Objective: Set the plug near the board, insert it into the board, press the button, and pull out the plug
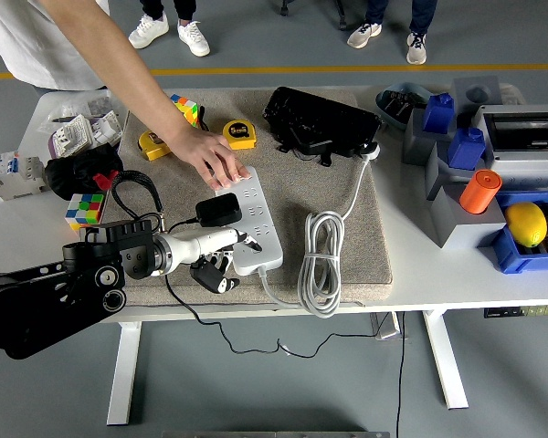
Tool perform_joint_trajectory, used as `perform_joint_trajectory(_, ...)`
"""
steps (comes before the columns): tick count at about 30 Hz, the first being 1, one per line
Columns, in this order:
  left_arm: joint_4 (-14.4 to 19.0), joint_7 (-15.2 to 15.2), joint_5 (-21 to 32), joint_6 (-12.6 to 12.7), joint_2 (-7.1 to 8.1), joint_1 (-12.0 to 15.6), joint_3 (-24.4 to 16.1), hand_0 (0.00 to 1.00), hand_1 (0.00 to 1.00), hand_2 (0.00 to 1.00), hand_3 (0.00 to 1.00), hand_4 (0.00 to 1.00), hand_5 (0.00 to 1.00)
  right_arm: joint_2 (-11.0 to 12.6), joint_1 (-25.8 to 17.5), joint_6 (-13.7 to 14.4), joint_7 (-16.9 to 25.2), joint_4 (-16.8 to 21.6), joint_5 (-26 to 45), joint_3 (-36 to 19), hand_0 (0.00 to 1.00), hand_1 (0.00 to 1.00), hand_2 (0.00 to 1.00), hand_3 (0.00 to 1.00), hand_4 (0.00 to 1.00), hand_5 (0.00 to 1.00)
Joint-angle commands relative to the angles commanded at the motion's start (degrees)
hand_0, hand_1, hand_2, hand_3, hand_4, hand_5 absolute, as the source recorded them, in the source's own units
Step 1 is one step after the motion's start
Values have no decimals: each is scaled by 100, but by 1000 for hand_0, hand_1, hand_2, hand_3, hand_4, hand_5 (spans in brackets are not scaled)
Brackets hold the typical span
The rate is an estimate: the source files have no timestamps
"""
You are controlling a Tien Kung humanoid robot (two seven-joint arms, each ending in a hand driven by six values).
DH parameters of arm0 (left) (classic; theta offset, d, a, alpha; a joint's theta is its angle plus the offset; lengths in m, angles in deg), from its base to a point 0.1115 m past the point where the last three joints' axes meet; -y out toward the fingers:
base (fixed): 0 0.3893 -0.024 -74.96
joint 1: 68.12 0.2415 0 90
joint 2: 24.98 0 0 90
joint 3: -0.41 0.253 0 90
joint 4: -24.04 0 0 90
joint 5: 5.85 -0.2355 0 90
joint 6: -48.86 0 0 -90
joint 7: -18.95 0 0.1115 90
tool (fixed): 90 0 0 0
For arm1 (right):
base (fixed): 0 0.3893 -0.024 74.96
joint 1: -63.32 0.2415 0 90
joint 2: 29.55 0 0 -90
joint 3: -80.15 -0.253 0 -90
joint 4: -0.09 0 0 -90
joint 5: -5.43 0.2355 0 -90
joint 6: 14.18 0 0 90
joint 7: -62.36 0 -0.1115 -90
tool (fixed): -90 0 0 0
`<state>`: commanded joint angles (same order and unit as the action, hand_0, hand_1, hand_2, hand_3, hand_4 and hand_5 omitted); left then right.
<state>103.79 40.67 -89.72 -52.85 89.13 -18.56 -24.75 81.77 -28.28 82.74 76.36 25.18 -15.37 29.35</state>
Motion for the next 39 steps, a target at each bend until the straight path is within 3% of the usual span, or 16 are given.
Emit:
perform_joint_trajectory(7,-27,-11,15,7,-11,-8,17,36,132,205,846,612,2,-12,-3,0,0,-2,-1,-25,701,703,686,580,998,552)
perform_joint_trajectory(17,222,-61,17,20,116,31,-419,36,132,205,844,612,2,-9,-22,-1,-1,-2,-4,-28,700,702,686,581,998,552)
perform_joint_trajectory(25,550,-219,101,116,238,216,-824,39,124,201,841,615,2,-15,-14,-2,-2,-4,-7,-35,701,703,687,580,998,552)
perform_joint_trajectory(30,557,-759,140,391,261,428,-1154,39,124,201,841,615,2,-14,-6,-3,-2,-6,-6,-20,701,703,687,580,998,552)
perform_joint_trajectory(31,537,-881,162,476,267,486,-1222,91,116,217,794,842,173,-14,-4,-5,-4,-7,-7,-6,700,702,687,580,998,552)
perform_joint_trajectory(36,440,-1634,352,1019,284,745,-1508,91,116,217,794,842,173,-19,-5,-5,-4,-7,-6,19,700,702,687,580,998,552)
perform_joint_trajectory(37,421,-1817,442,1162,281,803,-1573,168,211,354,799,916,382,-18,-7,-5,-4,-8,-5,26,701,703,687,580,998,552)
perform_joint_trajectory(39,402,-2112,556,1357,273,892,-1672,168,211,354,799,916,382,-15,-11,-7,-5,-8,-6,42,701,703,687,580,998,552)
